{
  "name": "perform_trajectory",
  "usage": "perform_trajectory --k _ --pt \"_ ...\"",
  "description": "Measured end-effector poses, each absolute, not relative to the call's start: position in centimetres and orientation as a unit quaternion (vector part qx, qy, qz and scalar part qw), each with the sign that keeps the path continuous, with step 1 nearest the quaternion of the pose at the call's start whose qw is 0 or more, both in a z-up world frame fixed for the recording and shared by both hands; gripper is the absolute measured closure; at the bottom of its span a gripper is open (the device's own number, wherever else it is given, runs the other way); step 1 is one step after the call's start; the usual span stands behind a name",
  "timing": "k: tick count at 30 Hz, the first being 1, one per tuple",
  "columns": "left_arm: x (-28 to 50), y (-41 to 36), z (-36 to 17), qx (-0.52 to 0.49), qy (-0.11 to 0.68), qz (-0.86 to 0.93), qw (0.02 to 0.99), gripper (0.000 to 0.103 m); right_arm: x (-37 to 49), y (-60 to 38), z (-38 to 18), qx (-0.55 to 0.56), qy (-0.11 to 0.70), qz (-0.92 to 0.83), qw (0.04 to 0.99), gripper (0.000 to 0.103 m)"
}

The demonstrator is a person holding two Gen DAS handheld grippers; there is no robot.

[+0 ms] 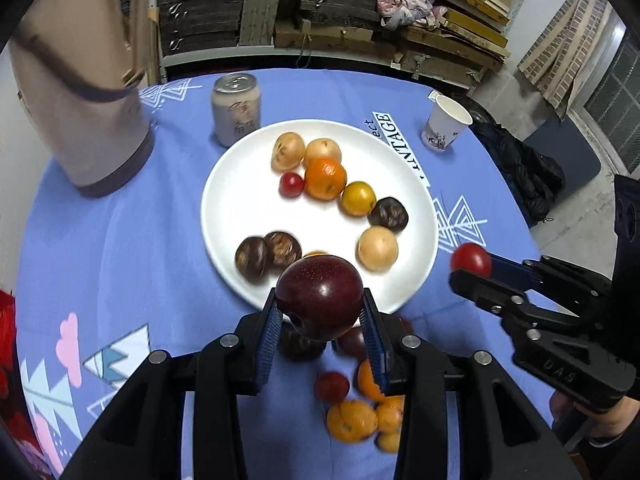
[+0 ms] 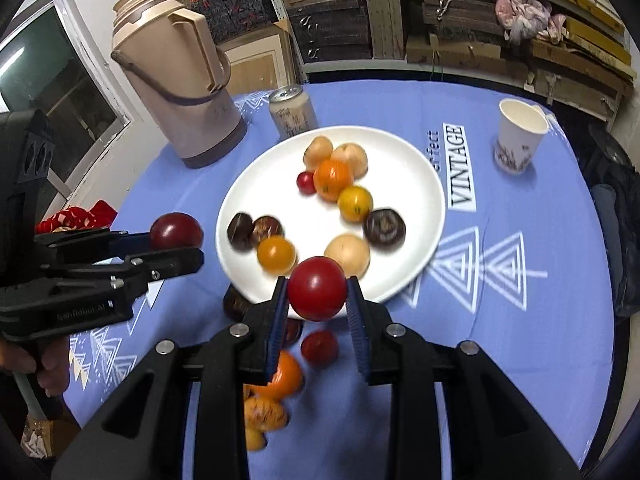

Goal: Organize fruits
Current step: 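Lower the cherry tomato and plum onto the plate and open both tools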

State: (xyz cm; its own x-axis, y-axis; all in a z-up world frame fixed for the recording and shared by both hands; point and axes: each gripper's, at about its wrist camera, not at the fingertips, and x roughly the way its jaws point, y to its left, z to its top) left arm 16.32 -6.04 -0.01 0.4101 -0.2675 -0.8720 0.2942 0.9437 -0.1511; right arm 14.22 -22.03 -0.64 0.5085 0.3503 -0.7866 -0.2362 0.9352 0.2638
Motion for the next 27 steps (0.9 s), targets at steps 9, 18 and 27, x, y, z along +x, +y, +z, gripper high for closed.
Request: perform_trajectory --k 9,18,27 --pt "20.9 -6.6 -2.8 0.0 0.533 -0.153 0.832 0.064 19.1 -20.4 -3.7 0.065 0.483 0.164 0.858 0.075" --pt "22.6 -6.6 -4.9 0.001 0.552 -0.141 0.822 0.063 21.4 -20.0 -5.6 0.063 0.494 0.157 0.853 0.074" --pt "22.3 -5.7 -3.7 -0.012 0.542 -0.126 0.831 0.043 20.8 -20.9 -5.3 0.08 0.491 0.15 0.854 0.067"
